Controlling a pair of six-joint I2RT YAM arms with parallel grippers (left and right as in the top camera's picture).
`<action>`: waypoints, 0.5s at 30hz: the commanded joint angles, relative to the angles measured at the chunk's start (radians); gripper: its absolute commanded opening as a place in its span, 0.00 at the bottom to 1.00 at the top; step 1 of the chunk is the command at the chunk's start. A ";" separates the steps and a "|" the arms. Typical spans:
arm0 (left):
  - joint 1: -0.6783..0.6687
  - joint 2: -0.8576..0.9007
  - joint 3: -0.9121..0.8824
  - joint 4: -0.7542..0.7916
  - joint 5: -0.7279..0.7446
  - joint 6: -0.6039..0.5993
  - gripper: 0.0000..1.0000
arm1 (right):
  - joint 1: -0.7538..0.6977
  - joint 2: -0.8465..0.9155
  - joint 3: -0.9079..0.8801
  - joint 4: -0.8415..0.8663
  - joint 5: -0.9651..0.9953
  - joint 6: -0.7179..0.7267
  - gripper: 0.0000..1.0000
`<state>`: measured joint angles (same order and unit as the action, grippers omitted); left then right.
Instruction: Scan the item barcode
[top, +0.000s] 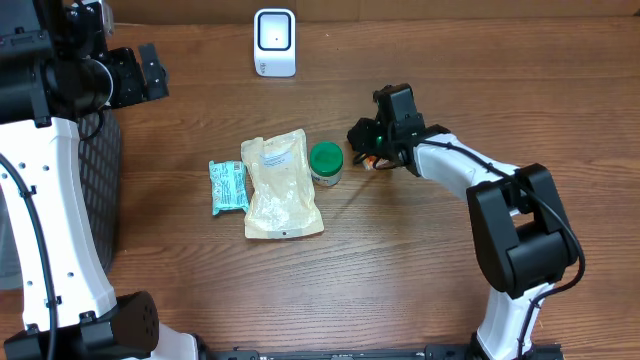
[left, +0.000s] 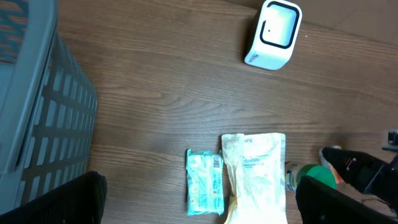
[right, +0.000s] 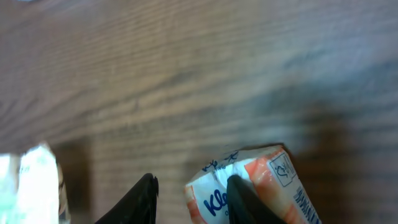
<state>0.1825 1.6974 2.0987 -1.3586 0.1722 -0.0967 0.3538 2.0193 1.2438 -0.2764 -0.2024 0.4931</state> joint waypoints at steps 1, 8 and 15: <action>-0.006 -0.001 -0.003 0.002 0.001 0.023 1.00 | 0.001 -0.012 0.003 -0.088 -0.072 -0.006 0.34; -0.006 -0.001 -0.003 0.002 0.001 0.023 0.99 | -0.039 -0.121 0.052 -0.264 -0.103 -0.058 0.39; -0.006 -0.001 -0.003 0.002 0.001 0.023 1.00 | -0.094 -0.224 0.085 -0.446 -0.235 -0.076 0.41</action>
<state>0.1829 1.6974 2.0987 -1.3586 0.1722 -0.0967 0.2775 1.8706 1.2934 -0.6819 -0.3565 0.4355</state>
